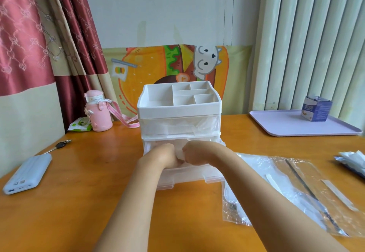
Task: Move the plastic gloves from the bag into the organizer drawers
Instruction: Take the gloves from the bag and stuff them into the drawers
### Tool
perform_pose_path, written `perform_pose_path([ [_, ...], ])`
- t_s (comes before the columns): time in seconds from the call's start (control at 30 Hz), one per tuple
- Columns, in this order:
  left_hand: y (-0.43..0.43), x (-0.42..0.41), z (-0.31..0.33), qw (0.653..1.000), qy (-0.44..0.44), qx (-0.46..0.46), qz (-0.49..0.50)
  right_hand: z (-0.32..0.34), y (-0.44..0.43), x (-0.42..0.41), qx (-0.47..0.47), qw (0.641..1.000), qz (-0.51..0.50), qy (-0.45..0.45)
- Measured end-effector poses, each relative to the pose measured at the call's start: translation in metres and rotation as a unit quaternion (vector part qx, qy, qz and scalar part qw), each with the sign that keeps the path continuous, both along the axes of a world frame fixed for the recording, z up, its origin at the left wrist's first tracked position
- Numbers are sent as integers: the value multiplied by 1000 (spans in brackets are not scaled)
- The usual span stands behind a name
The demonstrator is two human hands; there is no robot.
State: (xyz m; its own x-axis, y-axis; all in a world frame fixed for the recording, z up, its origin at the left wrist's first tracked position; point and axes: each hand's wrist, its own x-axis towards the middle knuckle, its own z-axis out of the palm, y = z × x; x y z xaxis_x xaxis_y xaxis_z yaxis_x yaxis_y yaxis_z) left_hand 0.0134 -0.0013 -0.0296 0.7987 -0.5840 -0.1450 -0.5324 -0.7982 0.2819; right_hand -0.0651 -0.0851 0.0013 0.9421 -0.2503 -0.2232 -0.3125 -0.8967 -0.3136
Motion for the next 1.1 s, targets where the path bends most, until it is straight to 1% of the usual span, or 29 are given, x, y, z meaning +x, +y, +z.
perform_pose_path([
  [0.13,-4,5,-4,999,36,4,-3,10,-1,-13,-26,998,-29,-41],
  [0.23,-6,7,-6,999,35,6,3,14,-2,-22,-43,999,-23,2],
  [0.33,-5,2,-2,999,16,31,-1,11,-4,-14,-53,997,-28,38],
  [0.4,-3,1,1,999,12,30,8,2,-10,0,-65,996,-46,39],
  [0.53,8,0,9,999,30,-31,28,-8,-16,15,-74,995,-49,49],
  [0.63,14,-2,17,999,19,-21,41,-4,-18,14,-67,996,-43,51],
  [0.8,11,-9,15,999,10,5,31,10,-22,4,-68,996,-26,53],
  [0.93,13,-16,19,1000,0,14,26,28,-30,-18,-85,995,38,21],
  [1.03,18,-25,35,1000,-7,-2,27,49,-43,-50,-43,996,66,-40],
  [1.1,20,-36,48,999,-22,-46,12,58,-59,-72,-7,995,58,-87],
])
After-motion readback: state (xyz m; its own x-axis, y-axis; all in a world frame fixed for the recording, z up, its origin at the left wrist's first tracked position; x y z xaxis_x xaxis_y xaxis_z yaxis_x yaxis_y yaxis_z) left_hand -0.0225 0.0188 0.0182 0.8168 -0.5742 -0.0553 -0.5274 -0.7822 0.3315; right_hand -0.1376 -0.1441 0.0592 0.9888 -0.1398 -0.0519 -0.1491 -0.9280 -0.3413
